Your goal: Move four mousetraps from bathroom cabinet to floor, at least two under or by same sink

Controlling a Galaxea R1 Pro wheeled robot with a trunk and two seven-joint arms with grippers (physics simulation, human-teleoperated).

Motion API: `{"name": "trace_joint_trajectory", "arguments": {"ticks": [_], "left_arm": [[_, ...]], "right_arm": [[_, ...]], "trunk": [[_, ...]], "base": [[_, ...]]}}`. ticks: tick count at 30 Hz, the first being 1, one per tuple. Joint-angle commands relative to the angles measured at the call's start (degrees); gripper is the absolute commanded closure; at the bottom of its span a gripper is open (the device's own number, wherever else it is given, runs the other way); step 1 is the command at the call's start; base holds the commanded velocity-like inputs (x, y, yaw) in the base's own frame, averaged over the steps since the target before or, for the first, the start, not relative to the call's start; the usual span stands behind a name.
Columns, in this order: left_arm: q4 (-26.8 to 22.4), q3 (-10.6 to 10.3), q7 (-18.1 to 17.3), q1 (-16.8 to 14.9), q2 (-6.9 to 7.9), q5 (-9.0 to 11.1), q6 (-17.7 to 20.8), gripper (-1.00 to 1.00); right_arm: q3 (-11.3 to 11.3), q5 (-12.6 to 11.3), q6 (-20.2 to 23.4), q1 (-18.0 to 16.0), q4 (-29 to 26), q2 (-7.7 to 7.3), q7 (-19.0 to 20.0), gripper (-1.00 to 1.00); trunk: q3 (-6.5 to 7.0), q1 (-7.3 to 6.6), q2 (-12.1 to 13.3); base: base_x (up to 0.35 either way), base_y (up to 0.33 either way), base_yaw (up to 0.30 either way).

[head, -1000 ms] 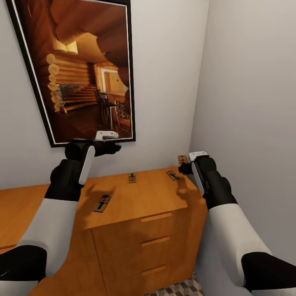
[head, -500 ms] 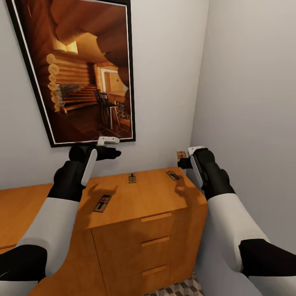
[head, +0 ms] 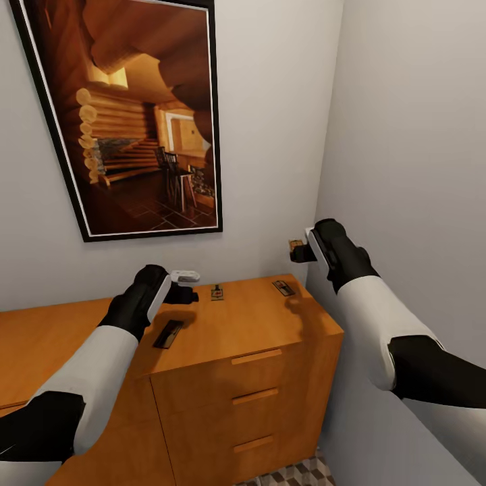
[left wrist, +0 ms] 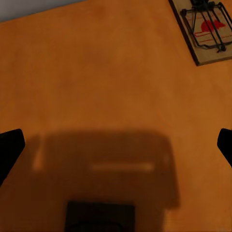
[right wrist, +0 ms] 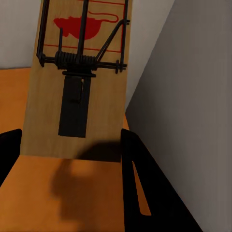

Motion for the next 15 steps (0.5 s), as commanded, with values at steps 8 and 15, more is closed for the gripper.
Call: {"name": "trace_joint_trajectory", "arguments": {"ticks": [8,15], "left_arm": [[1.4,-0.1,0.2,0.0,0.34,0.4,0.2,-1.00],[2.7,-0.1,0.2,0.0,0.53,0.4,0.2,-1.00]], "right_arm": [[0.1,-0.2,0.2,0.0,0.0,0.01,-0.4,1.00],[0.1,-0.2,0.2,0.0,0.1,0.01,-0.4,1.00]], "trunk": [[-0.07,0.00,0.0],[-0.07,0.00,0.0]], "base": [[0.000,0.000,0.000],[0.000,0.000,0.000]]}}
